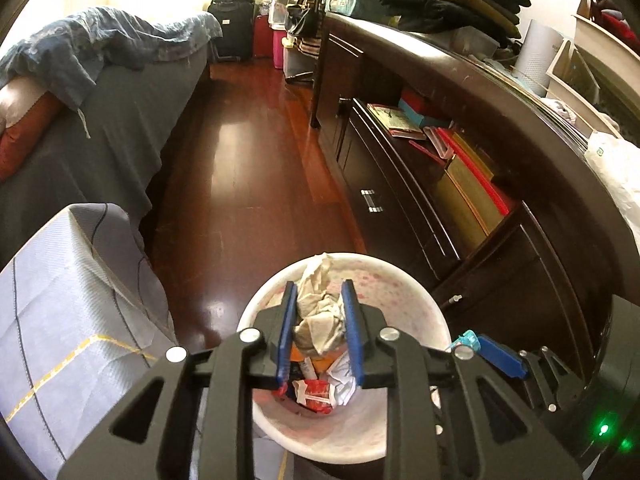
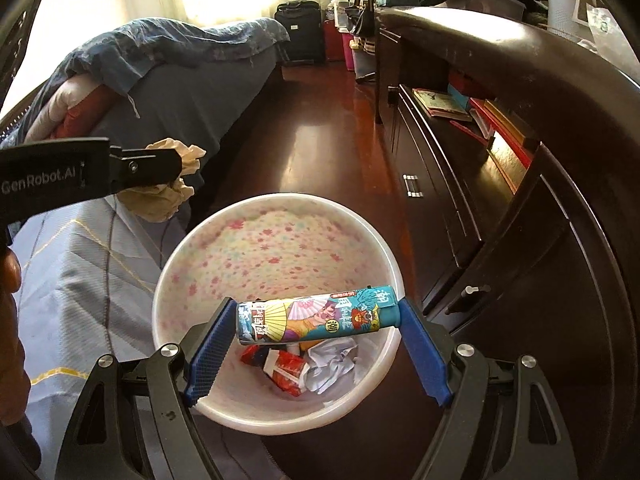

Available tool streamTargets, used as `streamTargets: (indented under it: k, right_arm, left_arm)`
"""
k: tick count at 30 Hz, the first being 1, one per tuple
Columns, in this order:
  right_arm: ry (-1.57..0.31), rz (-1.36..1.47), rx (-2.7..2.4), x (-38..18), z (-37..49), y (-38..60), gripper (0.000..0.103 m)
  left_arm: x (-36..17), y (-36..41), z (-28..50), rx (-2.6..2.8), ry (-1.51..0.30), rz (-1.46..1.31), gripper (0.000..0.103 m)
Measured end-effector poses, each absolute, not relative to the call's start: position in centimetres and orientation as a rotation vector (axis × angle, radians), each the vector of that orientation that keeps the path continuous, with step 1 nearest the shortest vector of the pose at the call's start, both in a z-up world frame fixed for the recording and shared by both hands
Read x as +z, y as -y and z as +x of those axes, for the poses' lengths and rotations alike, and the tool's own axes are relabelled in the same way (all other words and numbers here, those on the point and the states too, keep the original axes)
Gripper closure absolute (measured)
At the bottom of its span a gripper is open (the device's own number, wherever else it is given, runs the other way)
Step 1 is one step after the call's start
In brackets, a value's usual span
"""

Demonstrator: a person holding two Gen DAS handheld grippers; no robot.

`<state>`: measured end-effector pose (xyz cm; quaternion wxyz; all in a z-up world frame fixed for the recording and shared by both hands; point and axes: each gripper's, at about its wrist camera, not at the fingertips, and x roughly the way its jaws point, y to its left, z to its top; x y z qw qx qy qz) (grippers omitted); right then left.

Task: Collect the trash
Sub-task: 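Open both tools to drop the paper and tube into the wastebasket, then move both open tools back over the table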

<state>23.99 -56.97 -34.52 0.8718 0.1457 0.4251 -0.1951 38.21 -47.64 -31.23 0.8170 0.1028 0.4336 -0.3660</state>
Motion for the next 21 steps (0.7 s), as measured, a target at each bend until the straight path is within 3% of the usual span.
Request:
streamTargets:
  k: [8,12,21]
  right_arm:
    - [-0.899,0.283,-0.432,-34.7,24.0,57.0,0.019]
    - [-0.899,0.278,-0.433,-34.3,23.9,56.7,0.017]
    - [-0.896,0.248,-0.415,-32.3,23.6,54.8,0.016]
  left_arm:
    - [-30.5,47.2,38.4,-0.757,-0.885,0.192,0.029]
    - [-29.5,46.6,38.5,-0.757,-0.868,0.171,0.022]
    - [-27.1,43.2,37.9,-0.726,-0.832,0.142,0.022]
